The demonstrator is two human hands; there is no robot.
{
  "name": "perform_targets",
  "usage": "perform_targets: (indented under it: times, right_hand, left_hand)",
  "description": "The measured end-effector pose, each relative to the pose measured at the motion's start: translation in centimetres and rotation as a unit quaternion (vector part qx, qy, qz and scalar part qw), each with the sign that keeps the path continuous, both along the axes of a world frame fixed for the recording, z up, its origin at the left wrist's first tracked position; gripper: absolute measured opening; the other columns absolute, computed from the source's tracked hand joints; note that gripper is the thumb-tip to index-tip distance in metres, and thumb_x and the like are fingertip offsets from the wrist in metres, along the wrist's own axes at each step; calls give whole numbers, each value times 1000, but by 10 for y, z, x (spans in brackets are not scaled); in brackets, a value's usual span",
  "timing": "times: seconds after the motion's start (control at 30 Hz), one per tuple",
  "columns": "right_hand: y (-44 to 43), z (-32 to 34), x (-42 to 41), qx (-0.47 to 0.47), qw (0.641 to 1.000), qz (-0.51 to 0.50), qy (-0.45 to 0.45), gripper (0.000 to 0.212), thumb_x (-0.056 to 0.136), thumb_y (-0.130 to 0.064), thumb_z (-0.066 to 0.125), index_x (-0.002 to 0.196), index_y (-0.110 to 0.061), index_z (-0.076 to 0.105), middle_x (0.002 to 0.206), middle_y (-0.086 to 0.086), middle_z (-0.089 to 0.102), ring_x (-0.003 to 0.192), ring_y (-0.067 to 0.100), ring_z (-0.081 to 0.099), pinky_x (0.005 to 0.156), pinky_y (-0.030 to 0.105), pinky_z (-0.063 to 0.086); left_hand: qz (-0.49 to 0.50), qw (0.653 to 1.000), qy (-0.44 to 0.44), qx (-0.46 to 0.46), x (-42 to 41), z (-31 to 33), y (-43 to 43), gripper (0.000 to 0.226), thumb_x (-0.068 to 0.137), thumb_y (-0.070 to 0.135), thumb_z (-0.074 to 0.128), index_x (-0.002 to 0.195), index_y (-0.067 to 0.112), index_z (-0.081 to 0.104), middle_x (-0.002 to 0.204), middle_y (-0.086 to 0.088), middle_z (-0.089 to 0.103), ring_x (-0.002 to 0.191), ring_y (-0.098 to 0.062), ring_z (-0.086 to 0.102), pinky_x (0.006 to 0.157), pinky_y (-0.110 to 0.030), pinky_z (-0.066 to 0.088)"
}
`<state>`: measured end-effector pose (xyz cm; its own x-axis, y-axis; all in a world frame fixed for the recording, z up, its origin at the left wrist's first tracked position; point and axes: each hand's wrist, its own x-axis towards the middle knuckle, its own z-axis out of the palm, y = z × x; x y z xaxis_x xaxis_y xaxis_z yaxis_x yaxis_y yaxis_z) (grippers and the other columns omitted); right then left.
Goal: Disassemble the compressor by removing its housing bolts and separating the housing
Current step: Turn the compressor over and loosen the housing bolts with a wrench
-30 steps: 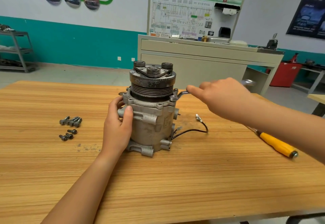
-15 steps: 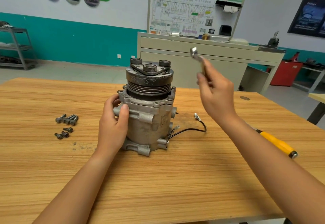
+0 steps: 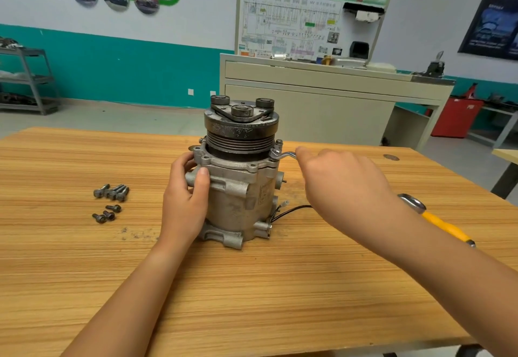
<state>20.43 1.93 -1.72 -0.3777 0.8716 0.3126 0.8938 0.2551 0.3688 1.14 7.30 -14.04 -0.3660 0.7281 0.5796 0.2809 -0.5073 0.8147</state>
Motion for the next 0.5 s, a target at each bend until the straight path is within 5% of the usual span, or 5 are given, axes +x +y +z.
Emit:
perform_targets:
  times: [0.17,0.27,0.5]
  right_hand:
    - [-11,12,-22,-24,996,9,-85,26,89,3,39,111,-8,46,66,1,25,52,13,19,39,25,19]
    - [-10,23,-18,-25,995,8,-100,17,88,0,38,88,-16,35,61,4,29,49,15,21,40,24,19]
    - [-2,14,-6,-24,991,9,-130,33,85,5,40,118,0,39,58,4,27,45,18,25,37,28,20]
  left_hand:
    - [-2,1000,10,-3,-3,1,1,38,86,42,42,123,32,42,111,30,47,97,26,44,70,5,35]
    - [-1,1000,13,-4,-3,1,1,39,86,41,42,123,31,42,112,29,47,96,26,45,69,5,34]
    - [0,1000,16,0,-2,1,0,44,86,41,41,128,26,42,111,30,46,96,28,44,70,6,33]
